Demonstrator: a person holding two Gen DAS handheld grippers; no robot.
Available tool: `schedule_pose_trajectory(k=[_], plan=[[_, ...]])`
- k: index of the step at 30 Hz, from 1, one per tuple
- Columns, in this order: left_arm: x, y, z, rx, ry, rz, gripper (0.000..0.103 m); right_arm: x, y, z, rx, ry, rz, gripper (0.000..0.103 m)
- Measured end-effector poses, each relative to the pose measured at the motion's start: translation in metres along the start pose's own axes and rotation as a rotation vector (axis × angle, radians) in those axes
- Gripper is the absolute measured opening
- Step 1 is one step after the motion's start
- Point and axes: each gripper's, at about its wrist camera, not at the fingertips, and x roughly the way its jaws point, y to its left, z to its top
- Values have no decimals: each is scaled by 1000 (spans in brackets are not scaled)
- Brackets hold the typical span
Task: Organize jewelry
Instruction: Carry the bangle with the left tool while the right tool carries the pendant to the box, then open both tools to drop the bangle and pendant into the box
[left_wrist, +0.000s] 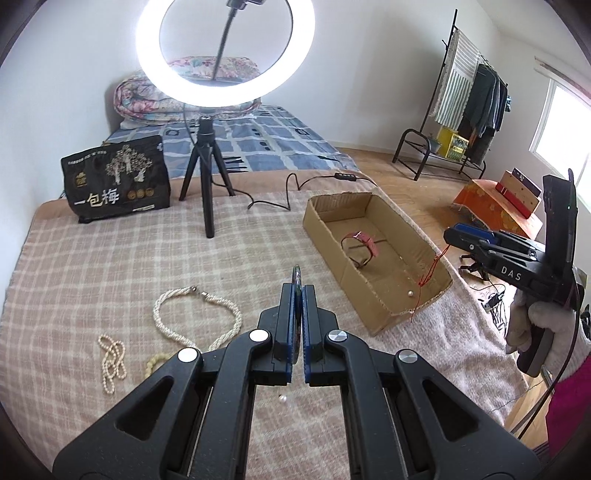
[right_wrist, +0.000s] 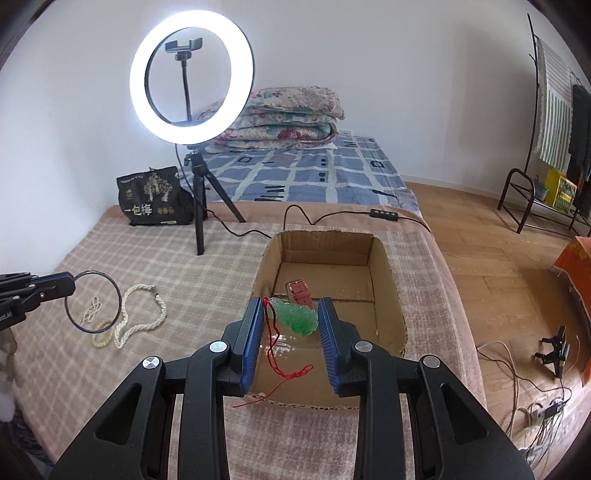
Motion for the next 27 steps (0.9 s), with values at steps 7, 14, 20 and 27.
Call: schedule_pose_trajectory(k=[7, 14, 20, 27], plan=[[21, -25, 24, 25, -11, -35, 1, 12, -18, -5, 32, 31, -42, 28], [42, -56, 42, 53, -14, -77, 1, 28, -28, -16, 36, 87, -74, 28], [67, -82, 50, 69, 9, -99, 1, 34, -37, -24, 45, 122, -81, 28], [100, -98, 49, 74, 61, -114, 1, 40, -44, -33, 53, 157, -84, 28]])
